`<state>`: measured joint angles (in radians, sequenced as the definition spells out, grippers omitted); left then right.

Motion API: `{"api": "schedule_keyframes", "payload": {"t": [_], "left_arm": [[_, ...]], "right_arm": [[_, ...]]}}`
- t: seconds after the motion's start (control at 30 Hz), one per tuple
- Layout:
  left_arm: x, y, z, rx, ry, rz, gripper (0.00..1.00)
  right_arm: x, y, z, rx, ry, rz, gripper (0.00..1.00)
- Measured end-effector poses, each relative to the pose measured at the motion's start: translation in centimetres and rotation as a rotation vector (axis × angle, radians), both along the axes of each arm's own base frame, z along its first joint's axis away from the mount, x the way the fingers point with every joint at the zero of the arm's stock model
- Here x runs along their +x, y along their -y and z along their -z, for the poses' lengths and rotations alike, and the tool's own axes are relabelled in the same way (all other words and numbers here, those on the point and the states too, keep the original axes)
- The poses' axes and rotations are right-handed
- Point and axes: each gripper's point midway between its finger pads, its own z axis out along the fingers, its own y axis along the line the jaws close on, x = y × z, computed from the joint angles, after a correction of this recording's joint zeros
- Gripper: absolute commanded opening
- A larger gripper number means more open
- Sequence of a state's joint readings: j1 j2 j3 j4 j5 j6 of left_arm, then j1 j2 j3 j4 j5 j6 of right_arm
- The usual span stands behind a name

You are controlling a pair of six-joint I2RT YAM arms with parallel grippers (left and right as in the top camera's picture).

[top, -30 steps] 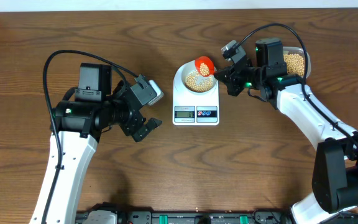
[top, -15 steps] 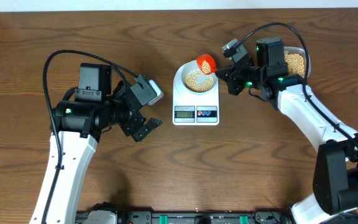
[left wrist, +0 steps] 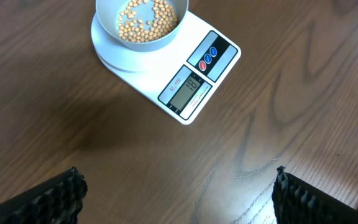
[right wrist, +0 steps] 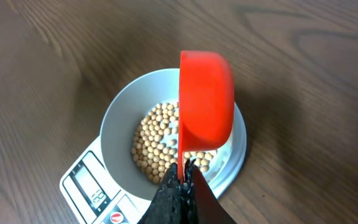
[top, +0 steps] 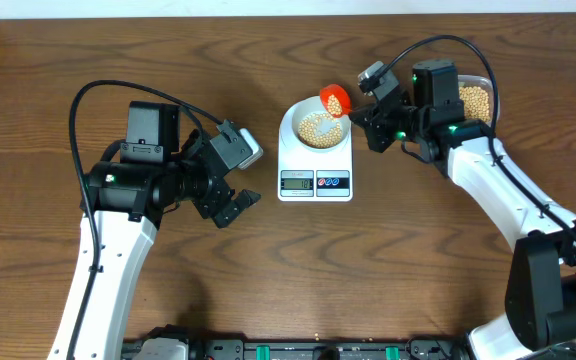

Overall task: Scoop item into bowl and weigh 50g on scale
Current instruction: 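Hold the red scoop tilted over the white bowl, shaking out beans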

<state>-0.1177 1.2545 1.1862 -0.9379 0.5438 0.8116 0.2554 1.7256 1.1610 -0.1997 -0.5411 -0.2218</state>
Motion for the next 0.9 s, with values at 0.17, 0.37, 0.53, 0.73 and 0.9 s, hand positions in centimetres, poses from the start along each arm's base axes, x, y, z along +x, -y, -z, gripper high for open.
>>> {"api": "schedule_keyframes", "payload": {"t": [0.17,0.37,0.53,0.73,0.9], "left_arm": [[0.0,0.0,0.0,0.000,0.000,0.000,0.98],[0.0,0.0,0.0,0.000,0.000,0.000,0.98],[0.0,0.0,0.0,0.000,0.000,0.000,0.98],[0.0,0.0,0.0,0.000,0.000,0.000,0.98],[0.0,0.0,0.0,0.000,0.000,0.000,0.98]], "right_arm": [[-0.5,-0.9,0.0,-0.004,0.003,-0.023,0.01],[-0.7,-1.0,0.4,-0.026,-0.006,-0.025,0.01],[-0.9,-1.1,-0.2,-0.024,0.013,-0.034,0.01],[-1.0,-1.3,-0.9,-0.048,0.038,-0.026,0.01],[-1.1,-1.2,-0.9,-0.060,0.041,-0.018,0.01]]}}
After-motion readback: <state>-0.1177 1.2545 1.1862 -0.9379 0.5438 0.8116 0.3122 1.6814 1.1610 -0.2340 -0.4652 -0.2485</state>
